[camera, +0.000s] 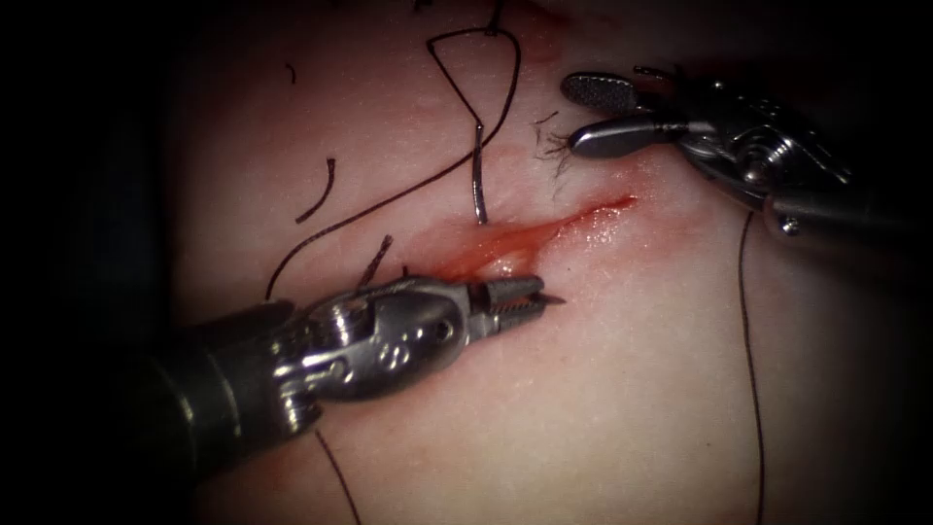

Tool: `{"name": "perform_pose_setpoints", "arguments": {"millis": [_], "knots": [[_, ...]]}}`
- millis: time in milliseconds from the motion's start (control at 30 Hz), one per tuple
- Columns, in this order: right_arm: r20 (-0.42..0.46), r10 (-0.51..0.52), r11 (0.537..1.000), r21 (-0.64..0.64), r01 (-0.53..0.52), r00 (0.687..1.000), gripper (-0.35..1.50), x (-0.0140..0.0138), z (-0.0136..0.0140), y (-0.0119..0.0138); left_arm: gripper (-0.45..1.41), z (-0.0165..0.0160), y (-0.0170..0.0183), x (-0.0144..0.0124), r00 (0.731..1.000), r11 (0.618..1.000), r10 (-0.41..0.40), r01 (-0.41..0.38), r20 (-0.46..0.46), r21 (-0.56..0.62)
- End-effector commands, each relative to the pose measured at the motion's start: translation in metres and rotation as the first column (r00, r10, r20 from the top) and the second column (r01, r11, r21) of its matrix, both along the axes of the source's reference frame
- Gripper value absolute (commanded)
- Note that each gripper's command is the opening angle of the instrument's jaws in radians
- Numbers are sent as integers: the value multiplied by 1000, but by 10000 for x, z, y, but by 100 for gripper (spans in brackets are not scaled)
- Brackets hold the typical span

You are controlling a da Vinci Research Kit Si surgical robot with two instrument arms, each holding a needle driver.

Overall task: Wound Closure
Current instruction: Pull the needle through the wound with the left hand.

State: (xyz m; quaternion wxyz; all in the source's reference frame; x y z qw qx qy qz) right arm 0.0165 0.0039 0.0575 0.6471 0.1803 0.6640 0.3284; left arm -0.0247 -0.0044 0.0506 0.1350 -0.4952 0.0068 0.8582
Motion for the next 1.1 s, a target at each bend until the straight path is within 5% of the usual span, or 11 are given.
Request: {"name": "perform_pose_setpoints", "arguments": {"millis": [33,200,333,800,1100], "knots": [[-13,-15,1000,-11,15,1000,119,8,4,6,-35,1,2,-8,1000,999,-20,19,22,40],[-14,-35,999,-11,34,999,123,8,4,4,-35,-6,-7,-14,988,976,-110,87,105,197],[-20,-45,999,-12,45,999,121,8,2,-1,-35,-11,-10,-16,963,923,-203,127,179,364],[-51,-125,992,-42,123,991,118,9,-7,-18,-35,-41,-16,-21,895,820,-310,80,322,567],[4,-192,978,82,191,981,114,1,-13,-30,-35,-70,-16,-25,788,709,-436,3,435,706]]}}
